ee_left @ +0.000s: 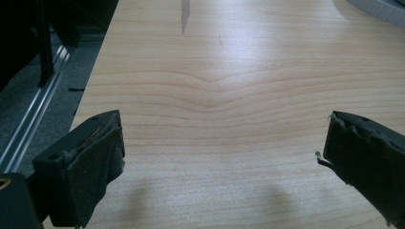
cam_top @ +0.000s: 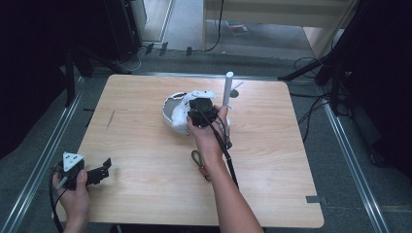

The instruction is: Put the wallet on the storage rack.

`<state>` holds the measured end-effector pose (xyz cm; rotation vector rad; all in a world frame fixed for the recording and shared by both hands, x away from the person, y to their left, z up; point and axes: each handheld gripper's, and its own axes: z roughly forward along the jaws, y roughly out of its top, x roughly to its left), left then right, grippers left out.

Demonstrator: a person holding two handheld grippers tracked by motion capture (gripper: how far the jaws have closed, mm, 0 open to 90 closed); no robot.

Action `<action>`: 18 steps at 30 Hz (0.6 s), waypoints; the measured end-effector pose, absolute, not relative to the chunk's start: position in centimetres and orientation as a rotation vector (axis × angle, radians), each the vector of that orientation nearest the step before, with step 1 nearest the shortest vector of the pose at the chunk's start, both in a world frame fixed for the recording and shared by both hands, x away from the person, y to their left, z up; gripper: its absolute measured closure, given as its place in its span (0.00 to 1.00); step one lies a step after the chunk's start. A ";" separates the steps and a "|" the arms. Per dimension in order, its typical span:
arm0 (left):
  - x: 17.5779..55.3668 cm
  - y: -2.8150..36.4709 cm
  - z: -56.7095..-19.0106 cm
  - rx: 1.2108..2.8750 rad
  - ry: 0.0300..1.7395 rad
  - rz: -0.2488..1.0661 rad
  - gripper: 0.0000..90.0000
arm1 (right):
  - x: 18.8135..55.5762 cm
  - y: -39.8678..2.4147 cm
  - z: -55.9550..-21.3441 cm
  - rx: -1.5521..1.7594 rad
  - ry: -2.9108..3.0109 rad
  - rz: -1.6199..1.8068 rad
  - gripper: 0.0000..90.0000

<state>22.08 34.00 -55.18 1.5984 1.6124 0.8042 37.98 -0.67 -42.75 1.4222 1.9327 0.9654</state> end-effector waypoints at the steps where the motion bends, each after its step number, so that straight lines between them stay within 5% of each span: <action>1: 22.1 34.0 -55.2 1.598 1.612 0.804 0.01 | 38.1 -0.5 -43.0 1.414 1.934 0.945 0.76; 4: 22.1 34.0 -55.2 1.598 1.614 0.802 0.01 | 38.4 -0.1 -43.4 1.413 1.937 0.903 0.74; 10: 22.1 34.1 -55.2 1.589 1.617 0.792 0.01 | 38.7 0.1 -44.2 1.374 2.004 0.964 0.44; 18: 22.2 34.1 -55.2 1.590 1.619 0.794 0.01 | 37.9 -1.3 -44.0 1.351 2.066 1.038 0.34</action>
